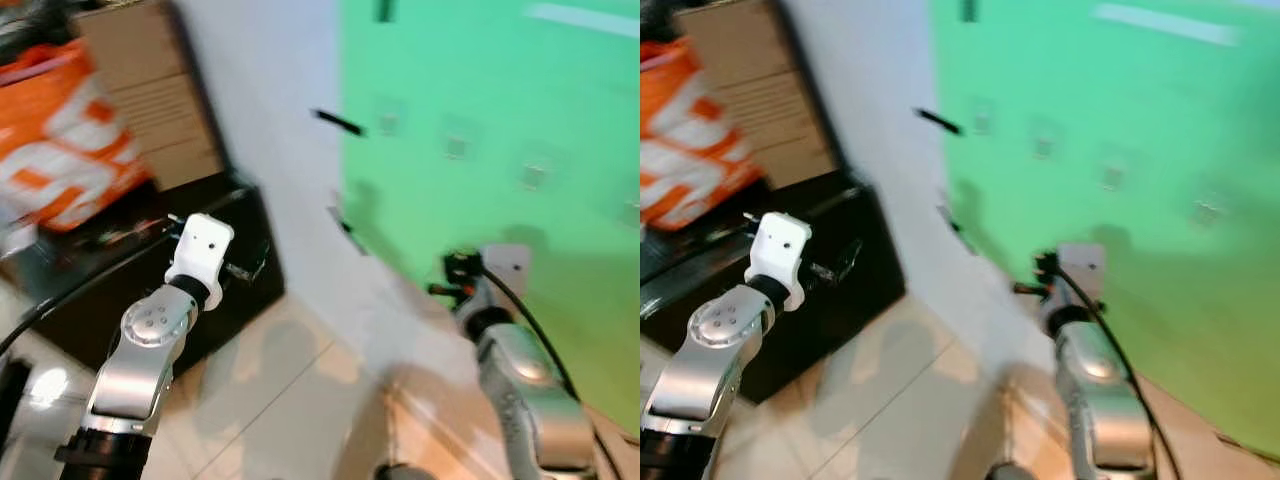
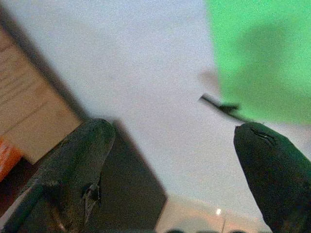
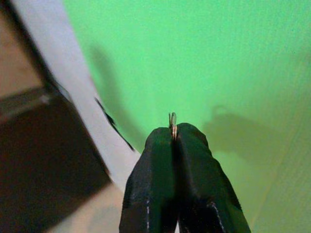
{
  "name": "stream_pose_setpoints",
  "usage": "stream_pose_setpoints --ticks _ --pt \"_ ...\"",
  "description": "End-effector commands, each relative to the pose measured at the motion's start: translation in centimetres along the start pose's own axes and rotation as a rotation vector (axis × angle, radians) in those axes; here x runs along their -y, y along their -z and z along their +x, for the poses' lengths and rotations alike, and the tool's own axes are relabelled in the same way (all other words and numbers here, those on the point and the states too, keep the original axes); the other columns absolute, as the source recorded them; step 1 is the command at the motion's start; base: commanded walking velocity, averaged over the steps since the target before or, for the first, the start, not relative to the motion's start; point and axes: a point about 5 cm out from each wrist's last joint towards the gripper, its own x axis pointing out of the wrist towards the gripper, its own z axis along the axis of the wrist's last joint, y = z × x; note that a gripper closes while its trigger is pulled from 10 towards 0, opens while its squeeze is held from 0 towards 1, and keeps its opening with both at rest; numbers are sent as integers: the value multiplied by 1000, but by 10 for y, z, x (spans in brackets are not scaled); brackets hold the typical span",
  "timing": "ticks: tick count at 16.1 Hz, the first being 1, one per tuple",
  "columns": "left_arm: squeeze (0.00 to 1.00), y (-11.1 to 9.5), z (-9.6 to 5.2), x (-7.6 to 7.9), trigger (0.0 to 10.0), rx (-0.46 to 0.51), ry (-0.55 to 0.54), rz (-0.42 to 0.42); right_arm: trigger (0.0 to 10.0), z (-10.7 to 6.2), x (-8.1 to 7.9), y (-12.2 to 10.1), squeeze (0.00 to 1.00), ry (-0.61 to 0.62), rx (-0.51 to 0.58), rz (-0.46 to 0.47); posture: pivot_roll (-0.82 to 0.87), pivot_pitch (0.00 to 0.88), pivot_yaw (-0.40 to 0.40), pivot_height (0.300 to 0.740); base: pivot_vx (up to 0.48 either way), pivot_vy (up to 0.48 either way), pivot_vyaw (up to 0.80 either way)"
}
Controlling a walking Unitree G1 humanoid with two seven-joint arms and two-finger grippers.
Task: Hang keys on a hook
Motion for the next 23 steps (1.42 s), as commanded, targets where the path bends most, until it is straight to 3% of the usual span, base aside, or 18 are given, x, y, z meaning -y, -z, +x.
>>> stream_pose_setpoints --ticks 1,3,5,13,17,20,23 --pt "0 -1 -5 -2 10000 27 -40 -16 10000 0 -4 -7 0 -41 43 2 -94 0 104 740 0 0 -800" --pt "0 3 -10 -7 10000 16 -117 -30 10000 1 -8 -8 0 -88 36 -13 -81 0 78 740 0 0 -781" --pt "0 8 -16 -4 10000 -35 -43 -23 10000 5 -8 -11 0 -100 38 -10 -61 0 51 740 0 0 -781" --pt "0 4 -18 -3 10000 -13 -40 4 10000 11 -13 -13 0 -149 44 24 -29 0 15 740 0 96 -785" --pt "0 -2 -18 -9 10000 9 -40 15 10000 17 -17 -15 0 -134 51 50 -24 0 28 740 0 68 0" --pt "0 -6 -17 -8 10000 22 -32 15 10000 19 -23 -16 0 -188 49 56 -16 0 33 740 0 0 0" --pt "0 -7 -19 -11 10000 26 -34 2 10000 20 -33 -17 0 -244 45 83 -11 0 38 740 0 0 800"
